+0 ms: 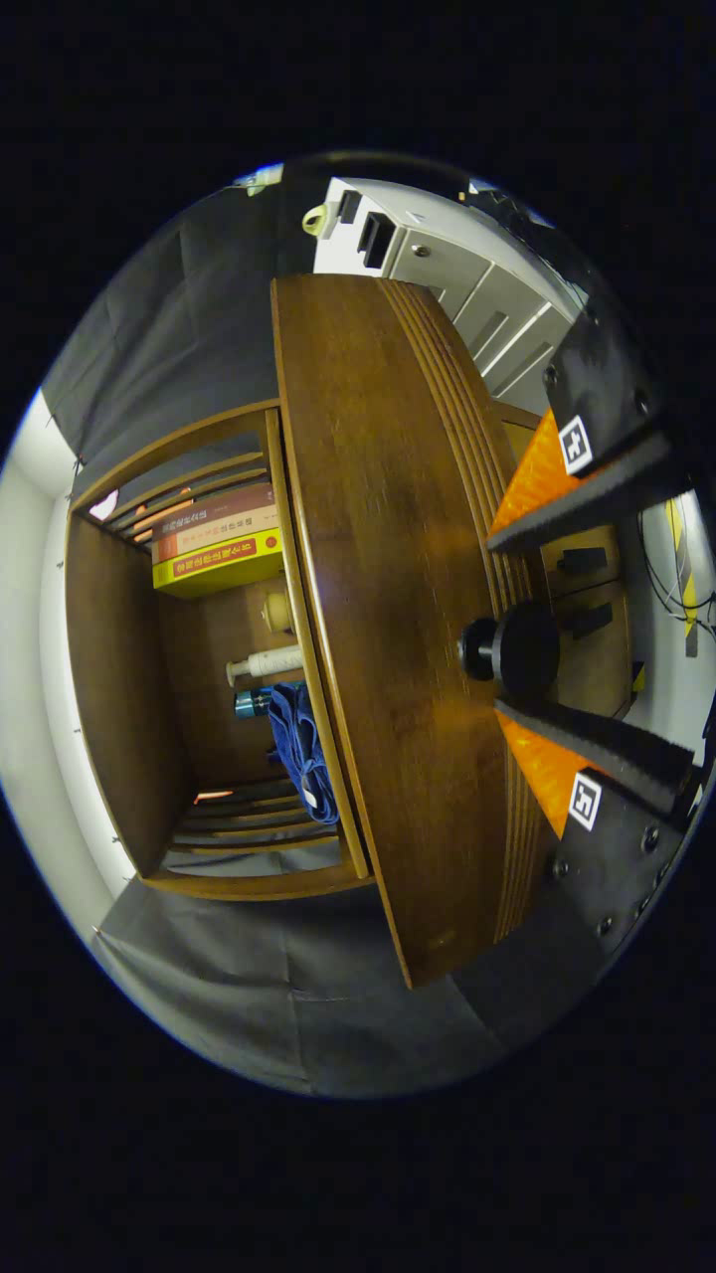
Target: Pull open the drawer, take out the items inside it, and place them on the countertop above the cabinet.
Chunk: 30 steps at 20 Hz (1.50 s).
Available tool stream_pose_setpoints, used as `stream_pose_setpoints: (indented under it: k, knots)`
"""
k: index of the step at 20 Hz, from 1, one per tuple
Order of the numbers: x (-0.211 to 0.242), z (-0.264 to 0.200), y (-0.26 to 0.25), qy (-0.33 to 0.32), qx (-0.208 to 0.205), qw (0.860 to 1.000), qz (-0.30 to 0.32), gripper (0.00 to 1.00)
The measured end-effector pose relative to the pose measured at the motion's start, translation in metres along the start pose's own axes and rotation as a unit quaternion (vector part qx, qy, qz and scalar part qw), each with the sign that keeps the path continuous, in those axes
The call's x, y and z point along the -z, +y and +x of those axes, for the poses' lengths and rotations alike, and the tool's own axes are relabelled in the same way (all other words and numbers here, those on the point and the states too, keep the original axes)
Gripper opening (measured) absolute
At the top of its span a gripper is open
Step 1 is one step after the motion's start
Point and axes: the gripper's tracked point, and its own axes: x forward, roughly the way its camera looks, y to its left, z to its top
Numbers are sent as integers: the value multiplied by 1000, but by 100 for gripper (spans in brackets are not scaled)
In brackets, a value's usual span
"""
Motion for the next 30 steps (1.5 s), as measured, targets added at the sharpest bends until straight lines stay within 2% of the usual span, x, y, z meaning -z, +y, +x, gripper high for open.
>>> stream_pose_setpoints:
  k: [3, 7, 9, 11, 12, 14, 17, 20, 23, 27, 30]
  knots:
    - [-22, -6, -3, -28, 1, 1000, -3, 98]
    - [-106, -32, 1, -127, 5, 992, -22, 98]
    - [-145, -47, -2, -146, 18, 989, -31, 98]
    - [-179, -52, -7, -135, 45, 989, -39, 98]
    - [-192, -53, -1, -124, 37, 991, -42, 98]
    - [-214, -39, 25, -92, -10, 994, -54, 98]
    - [-234, 4, 34, -38, -14, 994, -100, 98]
    - [-217, 53, 38, 52, 0, 987, -149, 98]
    - [-167, 86, 33, 182, 15, 967, -176, 96]
    - [-104, 106, 16, 318, 37, 934, -157, 98]
    - [-73, 116, 6, 373, 56, 919, -112, 98]
